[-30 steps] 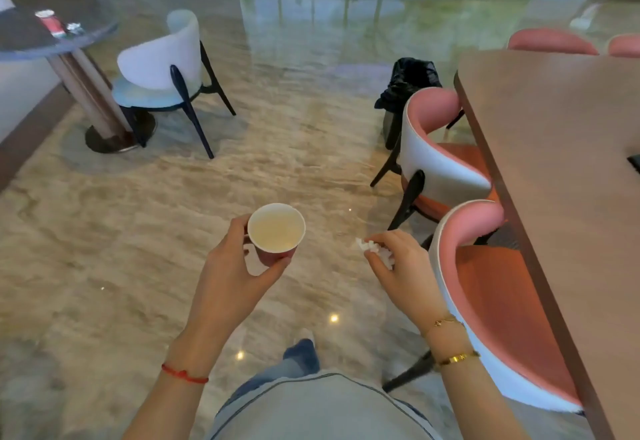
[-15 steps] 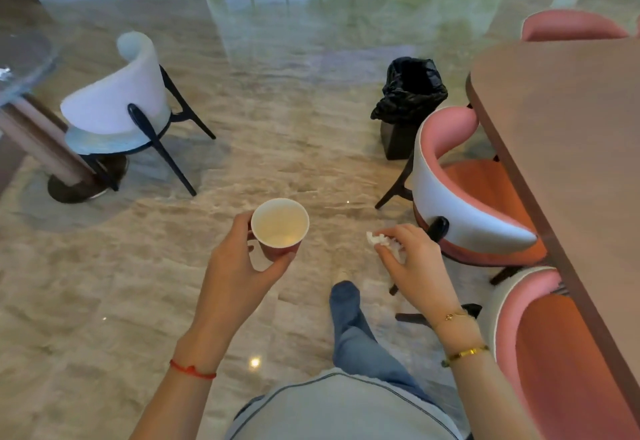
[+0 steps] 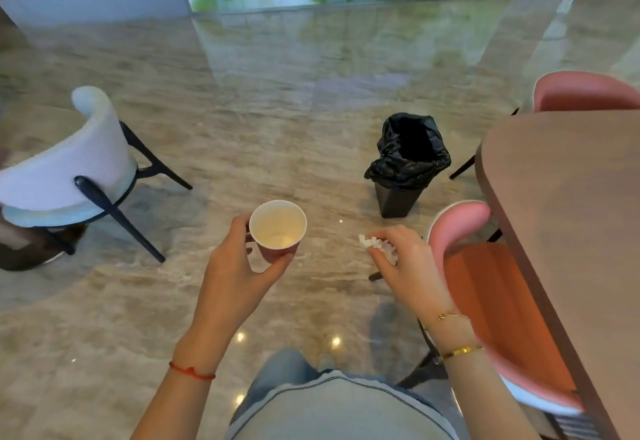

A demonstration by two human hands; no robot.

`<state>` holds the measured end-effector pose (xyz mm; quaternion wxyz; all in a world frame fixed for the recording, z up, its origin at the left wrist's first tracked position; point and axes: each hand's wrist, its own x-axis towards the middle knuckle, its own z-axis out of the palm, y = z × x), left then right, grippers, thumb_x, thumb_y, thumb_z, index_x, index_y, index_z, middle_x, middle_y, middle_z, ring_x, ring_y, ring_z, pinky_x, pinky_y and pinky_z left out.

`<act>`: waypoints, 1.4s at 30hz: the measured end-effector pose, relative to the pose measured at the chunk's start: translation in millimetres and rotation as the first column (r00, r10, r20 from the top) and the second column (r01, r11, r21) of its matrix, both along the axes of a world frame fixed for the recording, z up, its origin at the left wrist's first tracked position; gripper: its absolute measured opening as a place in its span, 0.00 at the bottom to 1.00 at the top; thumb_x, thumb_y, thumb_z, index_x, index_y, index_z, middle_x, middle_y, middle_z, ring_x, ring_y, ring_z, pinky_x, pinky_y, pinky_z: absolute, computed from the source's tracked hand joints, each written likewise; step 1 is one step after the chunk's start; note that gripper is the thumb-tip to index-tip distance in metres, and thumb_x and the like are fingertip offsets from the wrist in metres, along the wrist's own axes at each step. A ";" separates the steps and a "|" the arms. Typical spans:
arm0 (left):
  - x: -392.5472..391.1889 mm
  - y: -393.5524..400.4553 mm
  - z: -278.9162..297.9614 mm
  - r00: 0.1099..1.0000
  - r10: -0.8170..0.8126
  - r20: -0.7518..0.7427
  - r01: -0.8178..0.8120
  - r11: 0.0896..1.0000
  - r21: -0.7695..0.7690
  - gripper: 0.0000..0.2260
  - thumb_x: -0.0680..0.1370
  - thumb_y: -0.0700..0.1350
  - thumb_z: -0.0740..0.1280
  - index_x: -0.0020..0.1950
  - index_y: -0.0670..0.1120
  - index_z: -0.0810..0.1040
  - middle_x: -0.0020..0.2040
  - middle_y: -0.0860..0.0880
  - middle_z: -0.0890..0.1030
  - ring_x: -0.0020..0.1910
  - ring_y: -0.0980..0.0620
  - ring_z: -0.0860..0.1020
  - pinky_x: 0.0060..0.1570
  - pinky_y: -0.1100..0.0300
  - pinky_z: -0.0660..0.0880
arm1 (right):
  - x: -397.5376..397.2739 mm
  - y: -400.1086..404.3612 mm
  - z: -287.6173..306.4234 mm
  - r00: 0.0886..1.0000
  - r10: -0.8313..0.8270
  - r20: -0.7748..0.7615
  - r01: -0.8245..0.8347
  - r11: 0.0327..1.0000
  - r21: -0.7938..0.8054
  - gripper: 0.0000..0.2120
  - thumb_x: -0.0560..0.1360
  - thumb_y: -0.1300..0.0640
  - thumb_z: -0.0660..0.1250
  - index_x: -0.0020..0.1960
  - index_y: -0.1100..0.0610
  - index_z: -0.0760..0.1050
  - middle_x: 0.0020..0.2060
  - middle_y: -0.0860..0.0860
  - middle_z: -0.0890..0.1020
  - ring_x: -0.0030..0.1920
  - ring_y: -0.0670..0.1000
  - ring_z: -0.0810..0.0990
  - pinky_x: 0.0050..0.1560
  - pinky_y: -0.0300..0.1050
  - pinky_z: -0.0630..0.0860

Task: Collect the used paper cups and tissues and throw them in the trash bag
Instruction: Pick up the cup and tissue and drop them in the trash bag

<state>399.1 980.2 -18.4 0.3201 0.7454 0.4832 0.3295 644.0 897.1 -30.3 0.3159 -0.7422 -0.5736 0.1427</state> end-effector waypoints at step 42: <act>650.9 625.7 -126.9 0.753 -0.639 -0.156 0.607 0.766 -0.213 0.31 0.68 0.51 0.78 0.66 0.48 0.70 0.61 0.50 0.76 0.60 0.50 0.74 0.52 0.57 0.73 | 508.2 512.1 -119.3 0.732 -0.667 -0.141 0.623 0.738 -0.258 0.08 0.75 0.56 0.65 0.53 0.57 0.77 0.50 0.51 0.79 0.53 0.49 0.76 0.55 0.47 0.75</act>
